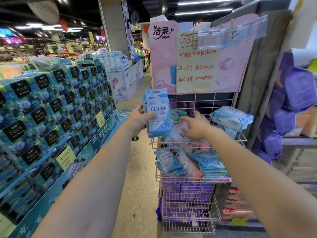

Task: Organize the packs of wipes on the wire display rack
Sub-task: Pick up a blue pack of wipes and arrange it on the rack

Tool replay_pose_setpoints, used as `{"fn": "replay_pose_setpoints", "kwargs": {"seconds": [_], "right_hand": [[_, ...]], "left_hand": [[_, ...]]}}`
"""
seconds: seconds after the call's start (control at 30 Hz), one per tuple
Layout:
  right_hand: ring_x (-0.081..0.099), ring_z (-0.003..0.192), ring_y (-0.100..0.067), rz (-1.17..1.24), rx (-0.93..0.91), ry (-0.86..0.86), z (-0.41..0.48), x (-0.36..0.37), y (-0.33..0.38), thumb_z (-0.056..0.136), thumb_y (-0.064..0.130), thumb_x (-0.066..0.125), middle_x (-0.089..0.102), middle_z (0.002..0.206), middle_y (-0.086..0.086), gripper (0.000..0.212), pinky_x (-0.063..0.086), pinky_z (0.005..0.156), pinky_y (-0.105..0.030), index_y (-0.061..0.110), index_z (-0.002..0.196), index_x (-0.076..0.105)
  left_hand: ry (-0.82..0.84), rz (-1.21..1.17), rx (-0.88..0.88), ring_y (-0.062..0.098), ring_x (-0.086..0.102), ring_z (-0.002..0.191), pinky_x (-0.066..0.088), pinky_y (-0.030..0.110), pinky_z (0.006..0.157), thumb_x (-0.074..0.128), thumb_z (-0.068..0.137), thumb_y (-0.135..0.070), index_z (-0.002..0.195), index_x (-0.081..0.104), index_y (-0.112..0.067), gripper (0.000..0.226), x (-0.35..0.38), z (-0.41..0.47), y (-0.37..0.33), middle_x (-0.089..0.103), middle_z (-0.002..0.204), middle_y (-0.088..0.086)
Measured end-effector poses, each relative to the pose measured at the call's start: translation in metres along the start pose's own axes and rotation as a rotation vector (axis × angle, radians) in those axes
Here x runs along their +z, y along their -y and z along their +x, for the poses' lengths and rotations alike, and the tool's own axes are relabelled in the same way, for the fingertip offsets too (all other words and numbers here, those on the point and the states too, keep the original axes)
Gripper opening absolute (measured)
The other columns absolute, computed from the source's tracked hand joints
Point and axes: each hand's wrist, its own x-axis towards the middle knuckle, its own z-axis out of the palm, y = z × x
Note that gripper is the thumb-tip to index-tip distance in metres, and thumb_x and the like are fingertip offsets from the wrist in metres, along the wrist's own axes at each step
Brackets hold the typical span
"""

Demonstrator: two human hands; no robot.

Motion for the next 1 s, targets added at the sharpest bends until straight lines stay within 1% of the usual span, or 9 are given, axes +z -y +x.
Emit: {"fn": "replay_pose_setpoints", "kwargs": {"seconds": [0.07, 0.1, 0.23, 0.4, 0.53, 0.63, 0.7, 0.8, 1.0], "right_hand": [[-0.001, 0.158, -0.029, -0.191, -0.12, -0.013, -0.003, -0.002, 0.004, 0.094, 0.029, 0.055, 0.007, 0.172, 0.004, 0.07, -0.003, 0.126, -0.055, 0.048, 0.155, 0.029], [0.0, 0.159, -0.025, -0.243, -0.165, -0.002, -0.004, -0.004, 0.006, 0.094, 0.027, 0.054, 0.016, 0.17, 0.007, 0.066, -0.007, 0.124, -0.055, 0.046, 0.154, 0.035], [0.049, 0.125, -0.025, -0.222, -0.12, -0.108, -0.007, -0.015, 0.007, 0.088, 0.036, 0.07, 0.064, 0.124, 0.001, 0.037, 0.024, 0.108, -0.049, 0.033, 0.124, 0.059], [0.053, 0.105, -0.028, -0.082, -0.084, -0.334, -0.007, -0.018, 0.002, 0.089, 0.032, 0.068, 0.062, 0.105, 0.002, 0.02, 0.035, 0.091, -0.044, 0.026, 0.105, 0.059], [0.06, 0.086, -0.03, 0.301, -0.012, -0.366, -0.01, -0.021, 0.002, 0.093, 0.031, 0.067, 0.065, 0.092, -0.005, 0.018, 0.053, 0.074, -0.042, 0.02, 0.098, 0.052], [0.057, 0.073, -0.022, 0.491, 0.086, -0.412, -0.013, -0.019, 0.006, 0.094, 0.041, 0.068, 0.059, 0.081, 0.001, 0.031, 0.042, 0.058, -0.034, 0.017, 0.097, 0.048], [0.061, 0.083, -0.026, 0.673, 0.204, -0.414, -0.012, -0.018, 0.01, 0.094, 0.036, 0.07, 0.059, 0.089, -0.002, 0.036, 0.045, 0.061, -0.035, 0.013, 0.11, 0.047], [0.066, 0.106, -0.039, 0.819, 0.41, -0.262, -0.014, -0.009, 0.013, 0.092, 0.025, 0.072, 0.062, 0.118, -0.019, 0.059, 0.058, 0.087, -0.053, 0.001, 0.135, 0.039], [0.069, 0.104, -0.031, 0.781, 0.487, -0.084, -0.017, 0.002, 0.019, 0.091, 0.031, 0.076, 0.069, 0.115, -0.016, 0.059, 0.058, 0.097, -0.044, -0.006, 0.131, 0.054]], "left_hand": [[0.0, -0.019, -0.001, 0.022, 0.079, 0.087, 0.061, 0.038, 0.065, 0.074, 0.084, 0.006, 0.128, 0.056, -0.021, 0.054, -0.001, 0.0, 0.0, 0.076, 0.114, 0.004], [-0.003, -0.028, -0.002, 0.024, 0.079, 0.089, 0.061, 0.04, 0.067, 0.074, 0.084, 0.006, 0.127, 0.057, -0.022, 0.054, -0.002, 0.0, 0.0, 0.076, 0.115, 0.005], [-0.041, -0.05, -0.006, 0.024, 0.078, 0.09, 0.061, 0.038, 0.067, 0.075, 0.084, 0.004, 0.119, 0.059, -0.026, 0.049, -0.001, -0.002, -0.002, 0.076, 0.117, 0.004], [-0.02, -0.012, 0.015, 0.019, 0.08, 0.084, 0.061, 0.032, 0.059, 0.074, 0.084, 0.005, 0.118, 0.058, -0.024, 0.047, -0.006, -0.004, -0.01, 0.078, 0.11, 0.0], [-0.005, 0.031, 0.034, 0.022, 0.078, 0.094, 0.06, 0.039, 0.072, 0.074, 0.084, 0.006, 0.128, 0.055, -0.02, 0.054, -0.008, -0.002, -0.021, 0.076, 0.117, 0.001], [-0.009, 0.03, 0.038, 0.023, 0.077, 0.095, 0.06, 0.04, 0.075, 0.074, 0.085, 0.005, 0.126, 0.056, -0.02, 0.051, -0.007, -0.002, -0.024, 0.075, 0.117, 0.002], [-0.008, 0.029, 0.039, 0.023, 0.077, 0.093, 0.06, 0.04, 0.074, 0.074, 0.085, 0.005, 0.124, 0.056, -0.02, 0.05, -0.005, -0.002, -0.022, 0.075, 0.116, 0.002], [-0.002, 0.038, 0.028, 0.024, 0.076, 0.095, 0.059, 0.039, 0.072, 0.074, 0.085, 0.005, 0.125, 0.055, -0.02, 0.05, -0.002, -0.003, -0.016, 0.074, 0.117, 0.003], [0.025, 0.067, 0.0, 0.018, 0.078, 0.087, 0.06, 0.031, 0.06, 0.075, 0.084, 0.004, 0.13, 0.054, -0.018, 0.056, 0.001, 0.002, -0.007, 0.074, 0.118, 0.005]]}}
